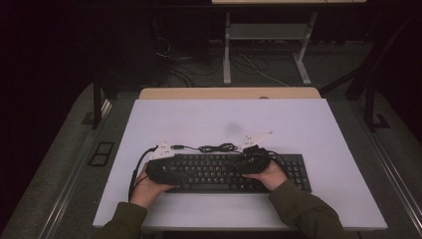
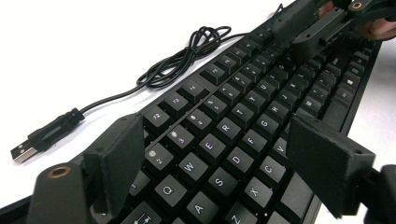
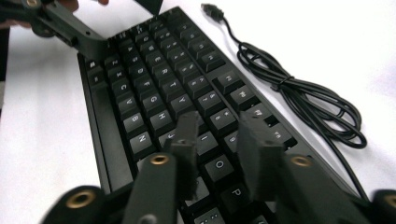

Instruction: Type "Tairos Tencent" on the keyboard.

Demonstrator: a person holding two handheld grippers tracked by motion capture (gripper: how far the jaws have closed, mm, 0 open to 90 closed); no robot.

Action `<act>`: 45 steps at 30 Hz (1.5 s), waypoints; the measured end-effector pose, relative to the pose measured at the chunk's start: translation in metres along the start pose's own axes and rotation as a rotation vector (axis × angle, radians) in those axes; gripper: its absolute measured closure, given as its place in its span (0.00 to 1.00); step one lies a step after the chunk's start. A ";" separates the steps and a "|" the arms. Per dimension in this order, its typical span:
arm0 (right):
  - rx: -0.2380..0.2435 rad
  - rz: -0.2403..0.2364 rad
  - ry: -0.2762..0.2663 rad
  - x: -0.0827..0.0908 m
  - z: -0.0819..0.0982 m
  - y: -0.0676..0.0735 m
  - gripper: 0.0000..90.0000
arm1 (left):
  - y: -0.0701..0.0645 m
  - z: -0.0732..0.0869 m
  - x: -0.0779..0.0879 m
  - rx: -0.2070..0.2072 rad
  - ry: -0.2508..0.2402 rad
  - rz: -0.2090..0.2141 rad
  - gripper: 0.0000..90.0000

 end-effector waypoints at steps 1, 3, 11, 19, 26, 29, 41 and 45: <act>0.008 0.001 0.005 -0.001 0.000 0.000 0.80 | 0.000 0.000 0.000 -0.001 -0.002 0.001 0.20; 0.014 0.002 0.016 -0.002 0.000 0.002 0.85 | 0.000 0.001 -0.001 -0.007 -0.004 0.001 0.19; 0.035 0.011 0.045 -0.006 0.002 0.004 0.94 | 0.001 0.002 -0.001 -0.015 -0.004 -0.005 0.18; 0.034 0.026 0.057 -0.008 0.003 0.003 0.99 | 0.001 0.002 -0.001 -0.015 -0.002 -0.009 0.18; 0.025 0.032 0.061 -0.008 0.004 0.000 0.99 | 0.001 0.003 -0.002 -0.013 -0.002 -0.011 0.18; 0.024 0.034 0.063 -0.008 0.005 0.000 0.99 | 0.002 0.003 -0.002 -0.012 -0.005 -0.011 0.18; 0.029 0.040 0.073 -0.011 0.006 0.000 0.99 | 0.002 0.003 -0.002 -0.012 -0.003 -0.012 0.18; 0.031 0.041 0.073 -0.011 0.006 0.000 0.99 | 0.002 0.003 -0.002 -0.012 -0.003 -0.012 0.18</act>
Point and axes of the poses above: each handheld gripper's, and its own axes: x roughly backward along the jaws, z roughly out of its underside, y roughly to its left, the point moved 2 cm from there along -x, roughly forward along the jaws, and after that the axes turned 12 degrees about y, right-handed, at the moved point
